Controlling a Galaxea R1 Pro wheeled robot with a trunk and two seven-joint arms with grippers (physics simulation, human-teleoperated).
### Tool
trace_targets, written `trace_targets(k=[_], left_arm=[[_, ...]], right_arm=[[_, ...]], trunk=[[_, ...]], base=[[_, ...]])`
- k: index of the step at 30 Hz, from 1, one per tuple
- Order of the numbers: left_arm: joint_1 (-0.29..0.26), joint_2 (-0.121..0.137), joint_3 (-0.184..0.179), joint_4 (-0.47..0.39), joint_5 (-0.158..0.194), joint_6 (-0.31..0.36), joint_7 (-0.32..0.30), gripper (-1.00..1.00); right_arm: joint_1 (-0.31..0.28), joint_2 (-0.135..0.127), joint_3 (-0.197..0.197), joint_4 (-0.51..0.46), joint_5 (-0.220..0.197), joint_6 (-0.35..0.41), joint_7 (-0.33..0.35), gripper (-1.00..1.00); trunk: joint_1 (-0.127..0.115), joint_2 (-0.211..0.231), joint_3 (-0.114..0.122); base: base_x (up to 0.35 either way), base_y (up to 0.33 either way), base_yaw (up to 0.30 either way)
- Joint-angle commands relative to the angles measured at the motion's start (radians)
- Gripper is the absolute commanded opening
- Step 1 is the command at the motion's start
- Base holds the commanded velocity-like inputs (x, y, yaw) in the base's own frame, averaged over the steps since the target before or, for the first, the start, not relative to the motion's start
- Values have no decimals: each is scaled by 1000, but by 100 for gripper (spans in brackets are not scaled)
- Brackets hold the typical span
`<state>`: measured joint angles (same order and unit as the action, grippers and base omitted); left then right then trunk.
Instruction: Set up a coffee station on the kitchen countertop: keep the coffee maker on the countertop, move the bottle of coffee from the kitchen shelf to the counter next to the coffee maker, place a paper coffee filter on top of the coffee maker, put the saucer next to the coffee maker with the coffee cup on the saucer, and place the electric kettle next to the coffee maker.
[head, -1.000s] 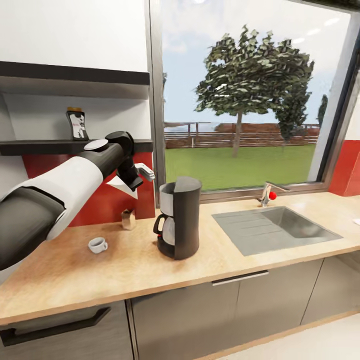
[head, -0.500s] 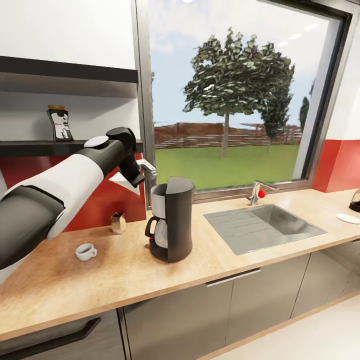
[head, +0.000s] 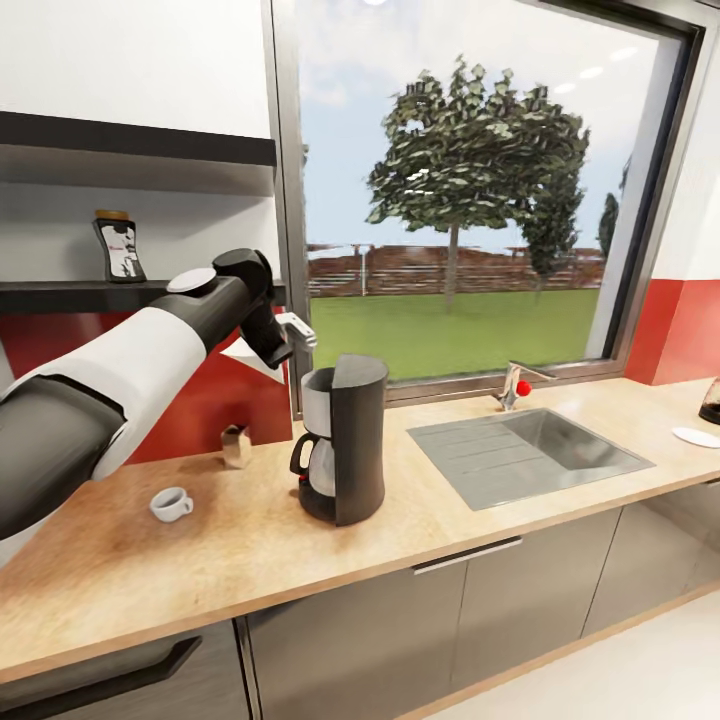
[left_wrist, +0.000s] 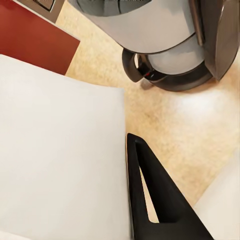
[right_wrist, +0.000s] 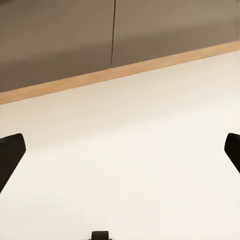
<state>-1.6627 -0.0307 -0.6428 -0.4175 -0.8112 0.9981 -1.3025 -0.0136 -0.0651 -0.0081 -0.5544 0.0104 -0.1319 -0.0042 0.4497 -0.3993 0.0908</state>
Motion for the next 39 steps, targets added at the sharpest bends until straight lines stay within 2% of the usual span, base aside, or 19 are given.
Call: trace_targets(k=[1, 9, 19, 33, 37, 39], left_arm=[[0, -1, -1, -1, -11, 4, -10, -100], [0, -6, -2, -3, -11, 4, -11, -100], [1, -6, -4, -3, -12, 4, -11, -100], [1, -5, -4, -3, -13, 5, -11, -100], [1, -5, -5, -3, -17, 7, -9, -100], [1, -3, -5, -3, -29, 7, -9, -100]], right_arm=[[0, 0, -1, 1, 1, -3, 0, 100], [0, -1, -1, -1, 0, -3, 0, 100], [0, -1, -1, -1, 0, -3, 0, 100], [0, -1, -1, -1, 0, -3, 0, 100], [0, -2, -1, -1, 0, -3, 0, 100], [0, -9, -1, -1, 0, -3, 0, 100]], trunk=[[0, -1, -1], [0, -1, 0], [0, -1, 10], [0, -1, 24], [0, -1, 24], [0, -1, 24]], base=[[0, 0, 0], [176, 110, -29], [12, 9, -224], [-272, 95, -230], [-83, 33, -38], [-13, 5, -6]])
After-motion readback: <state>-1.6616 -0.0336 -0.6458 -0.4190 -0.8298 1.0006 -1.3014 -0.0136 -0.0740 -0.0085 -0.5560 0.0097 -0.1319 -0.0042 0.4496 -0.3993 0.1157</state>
